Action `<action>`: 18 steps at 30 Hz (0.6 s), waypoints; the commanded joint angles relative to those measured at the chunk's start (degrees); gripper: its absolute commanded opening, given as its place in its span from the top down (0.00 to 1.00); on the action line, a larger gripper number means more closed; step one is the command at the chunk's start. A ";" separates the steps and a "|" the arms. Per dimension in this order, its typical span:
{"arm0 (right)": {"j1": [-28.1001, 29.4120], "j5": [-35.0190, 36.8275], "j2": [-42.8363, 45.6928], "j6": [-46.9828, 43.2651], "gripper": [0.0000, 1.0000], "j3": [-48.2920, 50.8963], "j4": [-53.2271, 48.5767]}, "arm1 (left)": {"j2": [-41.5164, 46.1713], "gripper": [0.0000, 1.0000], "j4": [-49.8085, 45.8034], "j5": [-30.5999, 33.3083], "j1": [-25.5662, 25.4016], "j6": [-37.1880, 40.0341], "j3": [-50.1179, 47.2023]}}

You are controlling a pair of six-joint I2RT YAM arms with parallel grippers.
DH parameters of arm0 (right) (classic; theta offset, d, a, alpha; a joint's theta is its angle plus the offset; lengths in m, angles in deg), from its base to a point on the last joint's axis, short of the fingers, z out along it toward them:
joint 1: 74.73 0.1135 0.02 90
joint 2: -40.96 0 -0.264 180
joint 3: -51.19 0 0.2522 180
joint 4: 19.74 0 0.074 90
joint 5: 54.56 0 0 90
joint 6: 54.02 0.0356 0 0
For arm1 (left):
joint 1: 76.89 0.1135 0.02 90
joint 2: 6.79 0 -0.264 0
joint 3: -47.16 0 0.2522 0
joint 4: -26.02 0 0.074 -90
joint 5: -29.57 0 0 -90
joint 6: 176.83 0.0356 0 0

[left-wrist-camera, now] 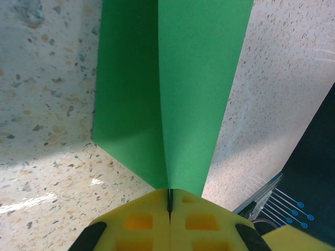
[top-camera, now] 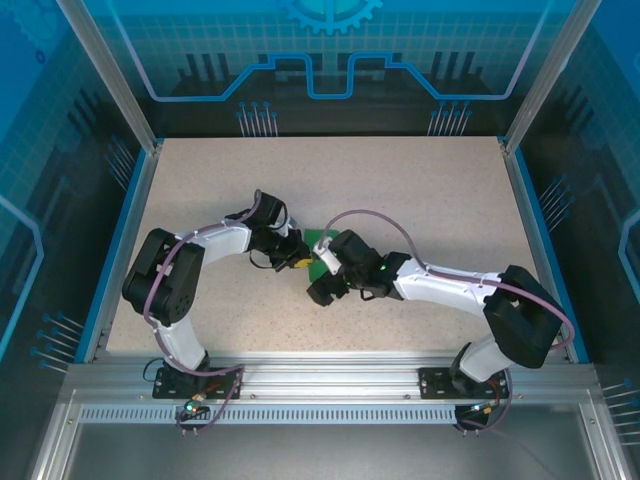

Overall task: Fold a paper plane with a square sheet of paper (fold left side to right side)
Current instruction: Third fold the triangle at the center of the table.

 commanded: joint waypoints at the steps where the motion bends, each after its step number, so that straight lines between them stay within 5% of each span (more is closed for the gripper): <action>1: 1.63 1.36 -0.31 -3.68 0.06 0.16 1.91 | -0.66 1.00 -0.36 -1.72 -0.33 -0.37 0.23; 6: 2.22 1.35 -5.18 -4.56 0.09 -2.65 2.16 | -0.95 1.00 -0.36 -1.72 -0.36 -0.46 0.36; 18: 0.97 0.93 -10.51 -4.21 0.39 -7.27 1.44 | -1.14 1.00 -0.97 -1.39 -0.47 -0.29 0.62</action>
